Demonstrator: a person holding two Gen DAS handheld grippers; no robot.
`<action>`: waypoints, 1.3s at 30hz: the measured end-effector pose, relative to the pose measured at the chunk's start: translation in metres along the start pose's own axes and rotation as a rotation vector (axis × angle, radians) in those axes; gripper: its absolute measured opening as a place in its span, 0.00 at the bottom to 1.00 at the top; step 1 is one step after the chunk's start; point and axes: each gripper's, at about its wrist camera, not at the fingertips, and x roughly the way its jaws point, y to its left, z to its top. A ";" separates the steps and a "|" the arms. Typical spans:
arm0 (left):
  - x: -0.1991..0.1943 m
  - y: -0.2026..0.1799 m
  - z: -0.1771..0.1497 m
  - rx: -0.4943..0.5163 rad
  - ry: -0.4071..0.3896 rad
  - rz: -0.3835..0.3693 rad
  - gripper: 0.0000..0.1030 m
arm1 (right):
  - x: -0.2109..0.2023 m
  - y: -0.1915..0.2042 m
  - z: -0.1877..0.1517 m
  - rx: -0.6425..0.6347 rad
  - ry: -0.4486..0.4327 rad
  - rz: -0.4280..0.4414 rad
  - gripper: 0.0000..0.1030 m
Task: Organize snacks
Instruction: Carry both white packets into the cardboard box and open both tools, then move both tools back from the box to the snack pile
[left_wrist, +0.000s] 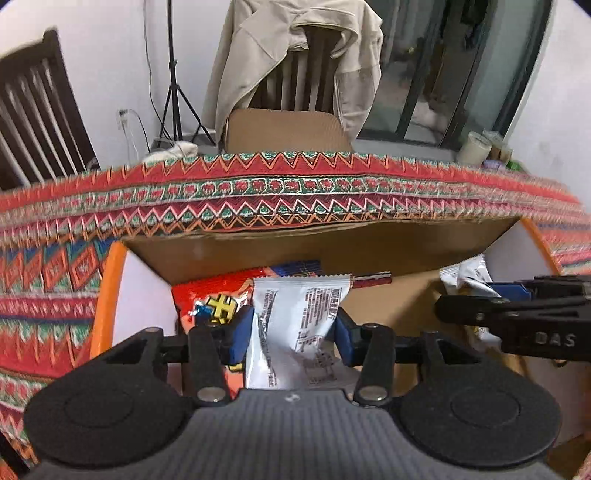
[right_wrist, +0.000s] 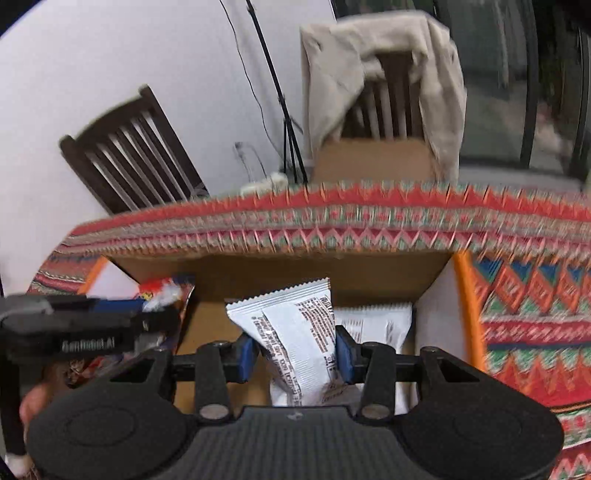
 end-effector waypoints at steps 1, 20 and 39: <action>0.001 -0.003 0.001 0.007 0.003 0.011 0.47 | 0.007 -0.001 -0.001 0.010 0.018 0.002 0.43; -0.151 0.009 -0.019 0.007 -0.160 0.007 0.68 | -0.103 0.017 0.004 -0.058 -0.132 -0.002 0.78; -0.370 -0.055 -0.266 0.157 -0.613 0.080 0.83 | -0.343 0.035 -0.197 -0.247 -0.463 -0.007 0.96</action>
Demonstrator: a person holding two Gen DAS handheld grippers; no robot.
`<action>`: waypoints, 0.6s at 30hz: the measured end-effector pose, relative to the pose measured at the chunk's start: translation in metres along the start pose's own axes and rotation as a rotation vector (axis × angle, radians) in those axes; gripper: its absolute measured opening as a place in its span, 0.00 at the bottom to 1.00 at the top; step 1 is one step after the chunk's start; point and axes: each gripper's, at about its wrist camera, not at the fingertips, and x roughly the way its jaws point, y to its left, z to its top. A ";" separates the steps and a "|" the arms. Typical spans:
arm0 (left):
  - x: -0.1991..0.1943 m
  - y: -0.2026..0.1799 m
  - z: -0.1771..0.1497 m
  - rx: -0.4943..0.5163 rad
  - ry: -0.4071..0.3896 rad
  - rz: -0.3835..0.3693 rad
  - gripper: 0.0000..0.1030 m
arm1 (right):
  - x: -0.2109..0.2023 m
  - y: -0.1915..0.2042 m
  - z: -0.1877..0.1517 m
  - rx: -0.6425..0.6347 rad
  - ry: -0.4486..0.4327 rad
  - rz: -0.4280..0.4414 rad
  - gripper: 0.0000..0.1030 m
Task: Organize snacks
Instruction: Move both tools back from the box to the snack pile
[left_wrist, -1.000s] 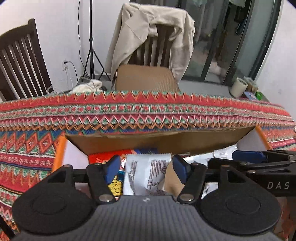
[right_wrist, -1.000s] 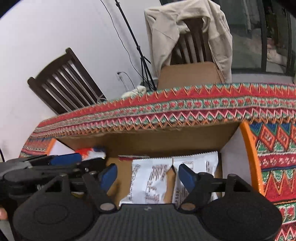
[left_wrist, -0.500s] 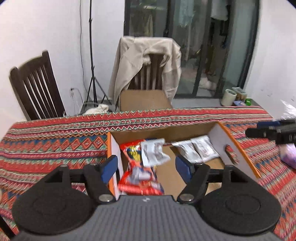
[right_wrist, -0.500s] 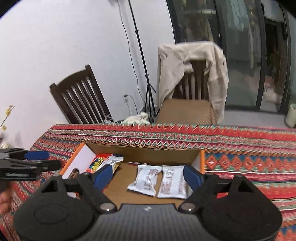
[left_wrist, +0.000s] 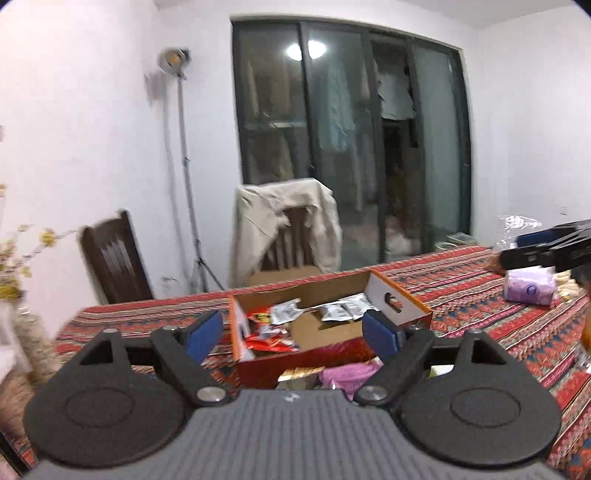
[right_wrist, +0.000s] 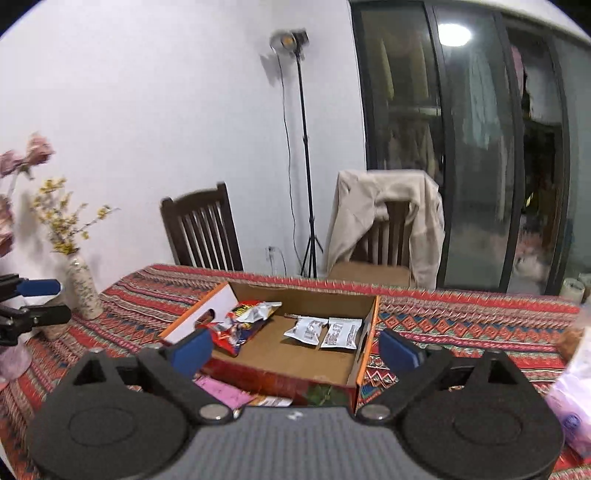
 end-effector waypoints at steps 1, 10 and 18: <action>-0.010 -0.005 -0.007 0.004 -0.003 0.014 0.83 | -0.015 0.004 -0.009 -0.008 -0.021 0.003 0.97; -0.069 -0.022 -0.083 -0.153 0.054 0.023 0.85 | -0.097 0.042 -0.093 -0.038 -0.079 0.000 1.00; -0.074 -0.012 -0.129 -0.180 0.165 0.073 0.85 | -0.101 0.061 -0.184 0.072 -0.003 -0.039 1.00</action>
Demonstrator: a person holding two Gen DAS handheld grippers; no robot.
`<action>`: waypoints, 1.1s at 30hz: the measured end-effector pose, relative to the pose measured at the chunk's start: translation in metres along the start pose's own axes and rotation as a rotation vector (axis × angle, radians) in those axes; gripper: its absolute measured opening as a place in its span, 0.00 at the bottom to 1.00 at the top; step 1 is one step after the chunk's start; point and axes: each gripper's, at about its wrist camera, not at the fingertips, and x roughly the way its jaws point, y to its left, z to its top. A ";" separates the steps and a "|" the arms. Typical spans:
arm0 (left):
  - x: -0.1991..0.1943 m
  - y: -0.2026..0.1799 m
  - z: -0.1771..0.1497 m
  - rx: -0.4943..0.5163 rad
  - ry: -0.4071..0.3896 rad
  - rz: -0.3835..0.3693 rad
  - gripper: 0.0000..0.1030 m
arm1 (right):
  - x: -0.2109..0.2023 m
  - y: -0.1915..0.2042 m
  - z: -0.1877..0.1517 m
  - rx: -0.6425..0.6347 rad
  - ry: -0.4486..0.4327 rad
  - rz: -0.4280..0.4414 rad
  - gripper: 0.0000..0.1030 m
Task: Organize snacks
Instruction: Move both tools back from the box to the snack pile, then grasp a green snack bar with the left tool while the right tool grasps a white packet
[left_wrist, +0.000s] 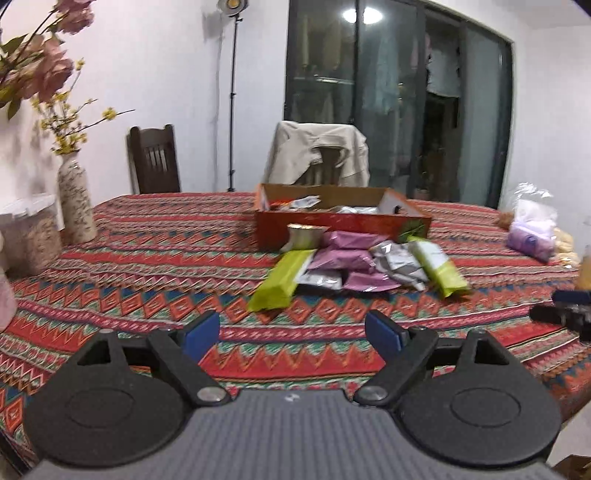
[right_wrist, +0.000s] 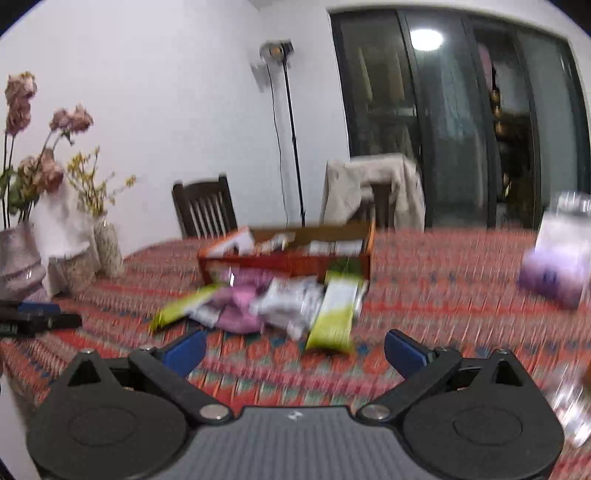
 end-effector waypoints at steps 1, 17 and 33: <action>0.001 0.001 -0.002 -0.002 0.005 0.002 0.85 | 0.006 0.001 -0.008 0.006 0.025 -0.003 1.00; 0.071 0.006 0.019 -0.004 0.050 -0.039 0.84 | 0.033 0.002 -0.016 0.028 -0.011 -0.062 1.00; 0.224 0.040 0.061 -0.090 0.173 -0.168 0.65 | 0.158 -0.005 0.049 -0.171 -0.002 0.093 0.90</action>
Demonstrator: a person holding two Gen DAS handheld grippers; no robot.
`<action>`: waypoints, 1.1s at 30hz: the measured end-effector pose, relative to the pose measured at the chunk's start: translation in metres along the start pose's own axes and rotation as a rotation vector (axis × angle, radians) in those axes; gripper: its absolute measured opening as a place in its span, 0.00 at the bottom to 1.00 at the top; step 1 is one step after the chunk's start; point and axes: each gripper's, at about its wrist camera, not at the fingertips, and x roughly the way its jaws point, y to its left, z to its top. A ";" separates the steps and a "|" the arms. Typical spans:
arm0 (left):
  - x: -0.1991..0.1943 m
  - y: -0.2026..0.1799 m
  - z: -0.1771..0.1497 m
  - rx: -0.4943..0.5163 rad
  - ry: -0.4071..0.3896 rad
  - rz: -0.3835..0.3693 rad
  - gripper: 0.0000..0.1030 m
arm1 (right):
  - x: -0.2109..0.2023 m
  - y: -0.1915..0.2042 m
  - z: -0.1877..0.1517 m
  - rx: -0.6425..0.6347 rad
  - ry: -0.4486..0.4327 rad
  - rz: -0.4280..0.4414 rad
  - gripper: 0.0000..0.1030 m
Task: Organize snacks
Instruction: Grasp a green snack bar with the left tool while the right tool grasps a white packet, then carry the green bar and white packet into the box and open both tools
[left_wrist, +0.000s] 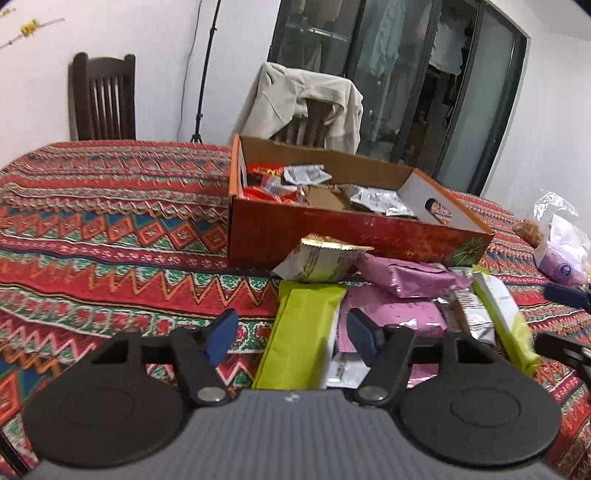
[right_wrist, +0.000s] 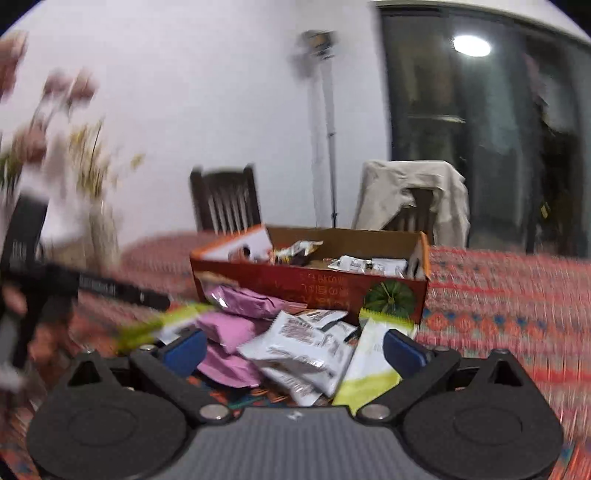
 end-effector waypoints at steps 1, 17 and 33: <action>0.003 0.002 -0.001 -0.003 0.004 -0.015 0.65 | 0.012 -0.001 0.004 -0.049 0.029 0.005 0.82; -0.002 0.007 -0.022 0.002 0.048 -0.039 0.34 | 0.107 -0.016 0.023 -0.212 0.301 0.207 0.52; -0.107 -0.016 -0.071 -0.067 0.026 0.004 0.33 | -0.030 0.014 -0.048 0.090 0.229 0.089 0.51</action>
